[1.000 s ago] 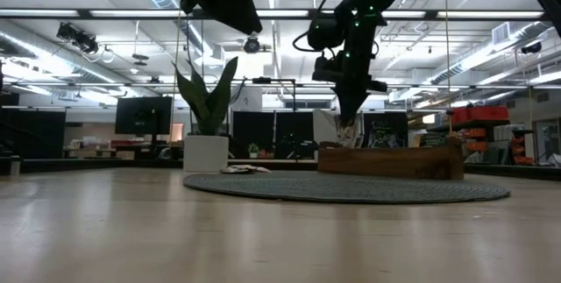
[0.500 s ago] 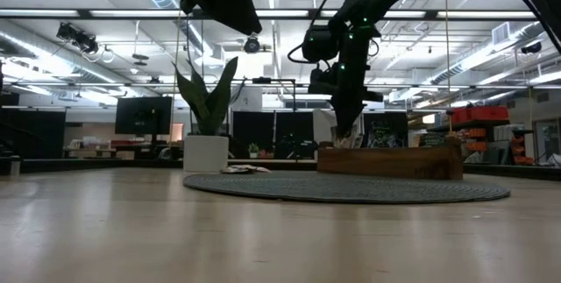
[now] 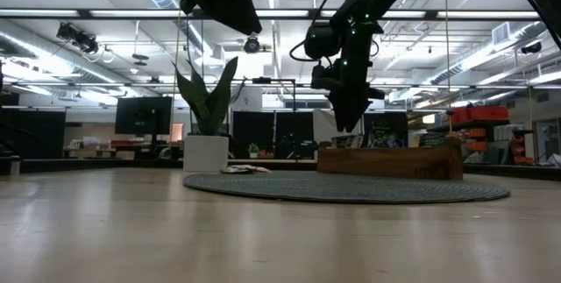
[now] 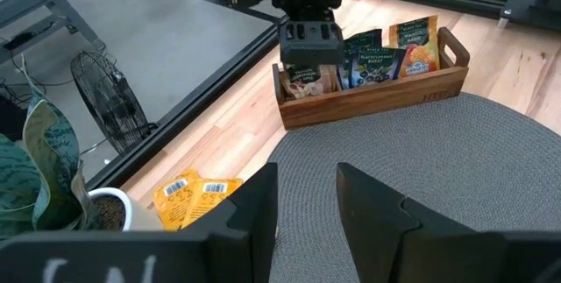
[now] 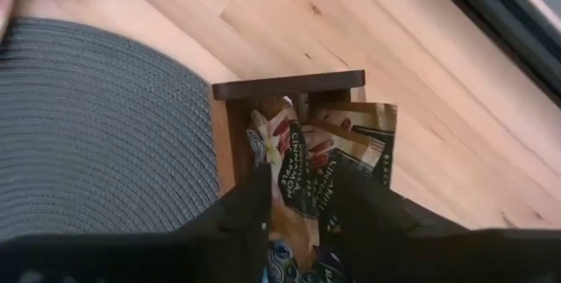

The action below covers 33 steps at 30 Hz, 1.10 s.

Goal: Pick & Place Tea
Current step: Put the brown tea bag into the left section of the wooden organizer

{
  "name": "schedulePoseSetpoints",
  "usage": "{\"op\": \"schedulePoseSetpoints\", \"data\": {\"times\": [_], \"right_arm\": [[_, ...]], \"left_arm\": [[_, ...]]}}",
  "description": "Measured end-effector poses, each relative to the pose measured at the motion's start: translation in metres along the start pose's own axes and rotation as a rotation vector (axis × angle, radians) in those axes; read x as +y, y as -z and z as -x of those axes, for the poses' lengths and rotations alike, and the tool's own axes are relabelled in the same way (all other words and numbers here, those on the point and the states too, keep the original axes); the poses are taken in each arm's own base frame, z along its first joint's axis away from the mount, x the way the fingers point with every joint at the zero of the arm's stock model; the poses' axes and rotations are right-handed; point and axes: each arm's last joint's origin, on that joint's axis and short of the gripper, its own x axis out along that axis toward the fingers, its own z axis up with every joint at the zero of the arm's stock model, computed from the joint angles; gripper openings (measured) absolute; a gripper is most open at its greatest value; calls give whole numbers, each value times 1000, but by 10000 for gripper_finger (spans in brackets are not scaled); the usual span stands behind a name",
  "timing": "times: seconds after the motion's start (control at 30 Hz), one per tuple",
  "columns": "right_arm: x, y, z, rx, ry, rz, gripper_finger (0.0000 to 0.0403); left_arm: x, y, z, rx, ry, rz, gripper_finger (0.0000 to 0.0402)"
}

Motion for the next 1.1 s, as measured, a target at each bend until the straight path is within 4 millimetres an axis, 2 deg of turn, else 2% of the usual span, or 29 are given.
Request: {"op": "schedulePoseSetpoints", "data": {"times": [0.13, 0.3, 0.53, 0.67, 0.83, 0.97, 1.1], "right_arm": [[-2, 0, 21, -51, -16, 51, 154], [5, 6, 71, -181, -119, 203, 169], [10, 43, 152, -384, -232, 224, 165], [10, 63, 185, -473, -288, 223, 164], [6, 79, 206, -533, -305, 218, 164], [7, 84, 207, -517, -294, 224, 164], [10, 87, 205, -484, -290, 245, 165]], "left_arm": [[1, 3, 0, 22, -11, 11, 124], [7, 10, 0, 83, -50, 69, 124], [34, 20, -18, 294, -145, 383, 124], [46, 18, -36, 348, -147, 463, 127], [53, 21, -60, 380, -183, 504, 165], [53, 26, -81, 398, -197, 528, 213], [42, 36, -104, 408, -195, 565, 256]]}}
